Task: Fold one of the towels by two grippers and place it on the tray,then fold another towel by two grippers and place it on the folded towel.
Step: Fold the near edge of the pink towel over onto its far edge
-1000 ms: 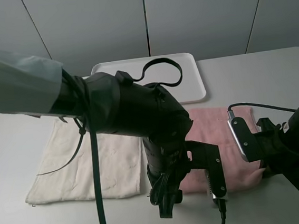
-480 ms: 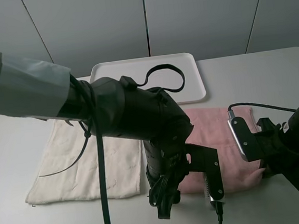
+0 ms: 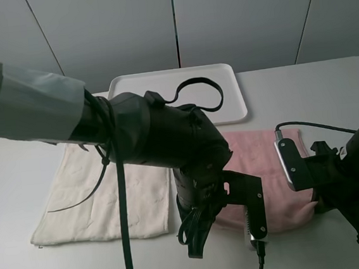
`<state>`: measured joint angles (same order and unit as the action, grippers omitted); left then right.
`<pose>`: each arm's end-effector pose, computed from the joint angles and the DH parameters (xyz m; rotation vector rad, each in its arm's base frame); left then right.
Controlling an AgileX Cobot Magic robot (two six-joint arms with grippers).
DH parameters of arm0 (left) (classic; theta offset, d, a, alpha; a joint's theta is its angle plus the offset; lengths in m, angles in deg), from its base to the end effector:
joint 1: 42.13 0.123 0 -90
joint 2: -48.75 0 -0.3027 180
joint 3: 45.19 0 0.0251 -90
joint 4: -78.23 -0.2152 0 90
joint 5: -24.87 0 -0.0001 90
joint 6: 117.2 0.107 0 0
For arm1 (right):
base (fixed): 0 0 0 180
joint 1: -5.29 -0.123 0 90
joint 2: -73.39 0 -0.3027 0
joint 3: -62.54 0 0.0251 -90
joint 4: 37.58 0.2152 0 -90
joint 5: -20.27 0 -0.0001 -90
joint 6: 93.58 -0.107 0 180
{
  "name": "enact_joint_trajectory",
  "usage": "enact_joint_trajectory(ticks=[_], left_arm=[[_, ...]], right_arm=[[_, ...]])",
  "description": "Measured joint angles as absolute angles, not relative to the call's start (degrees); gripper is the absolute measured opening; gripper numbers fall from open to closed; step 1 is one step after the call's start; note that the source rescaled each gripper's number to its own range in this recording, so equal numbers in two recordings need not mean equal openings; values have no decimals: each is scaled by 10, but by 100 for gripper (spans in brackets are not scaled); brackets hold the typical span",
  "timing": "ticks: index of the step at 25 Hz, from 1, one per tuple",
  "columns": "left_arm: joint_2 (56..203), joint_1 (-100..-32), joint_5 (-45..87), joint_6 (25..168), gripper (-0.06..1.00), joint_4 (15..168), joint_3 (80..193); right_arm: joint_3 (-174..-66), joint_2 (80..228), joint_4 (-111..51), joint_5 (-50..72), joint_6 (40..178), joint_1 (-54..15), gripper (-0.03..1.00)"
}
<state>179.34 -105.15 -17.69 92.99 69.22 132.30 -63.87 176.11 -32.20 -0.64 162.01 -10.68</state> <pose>0.1824 -0.3334 0.1181 2.3186 1.9586 0.1289 0.1734 0.0533 0.1245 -2.1132 2.2432 0.0105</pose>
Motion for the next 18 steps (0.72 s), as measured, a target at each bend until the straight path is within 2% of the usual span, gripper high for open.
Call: enact_joint_trajectory(ticks=[8,18], left_arm=[[1782,-1042,-162,930,0,700,1323],[1743,-989,-136,929,0,773,1330]], right_arm=[[-632,1721,-321,-6,1539,-107,0],[-636,1608,-322,-32,1307,-107,0]])
